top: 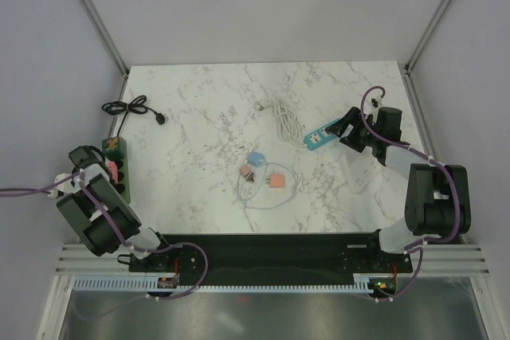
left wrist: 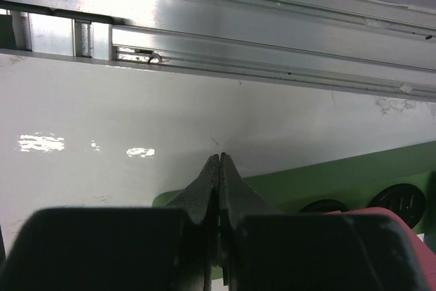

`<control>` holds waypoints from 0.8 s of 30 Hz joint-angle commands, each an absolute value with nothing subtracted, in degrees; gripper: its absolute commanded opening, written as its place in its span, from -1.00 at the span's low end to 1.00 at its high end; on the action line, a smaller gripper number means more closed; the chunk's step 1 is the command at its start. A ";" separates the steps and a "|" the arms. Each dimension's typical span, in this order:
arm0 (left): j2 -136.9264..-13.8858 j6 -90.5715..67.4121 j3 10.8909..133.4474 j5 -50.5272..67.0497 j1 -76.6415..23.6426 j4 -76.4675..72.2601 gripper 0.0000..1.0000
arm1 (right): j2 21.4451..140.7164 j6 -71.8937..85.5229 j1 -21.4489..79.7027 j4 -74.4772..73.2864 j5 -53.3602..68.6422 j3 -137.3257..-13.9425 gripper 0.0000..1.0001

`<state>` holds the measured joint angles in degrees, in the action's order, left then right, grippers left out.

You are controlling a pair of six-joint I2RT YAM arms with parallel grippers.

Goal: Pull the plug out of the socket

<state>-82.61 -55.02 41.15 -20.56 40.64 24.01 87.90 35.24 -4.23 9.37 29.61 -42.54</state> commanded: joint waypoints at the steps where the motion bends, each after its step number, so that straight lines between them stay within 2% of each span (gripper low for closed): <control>1: -84.99 -56.07 38.76 -10.90 39.82 23.12 -0.95 | 86.66 34.19 -3.96 10.20 29.18 -43.68 0.76; 24: -85.34 -50.63 40.87 -10.99 11.62 18.90 -0.96 | 87.71 33.75 -3.96 9.93 29.18 -43.86 0.76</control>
<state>-83.13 -51.79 39.70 -23.53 17.26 21.21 87.90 35.11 -4.23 9.15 29.61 -42.54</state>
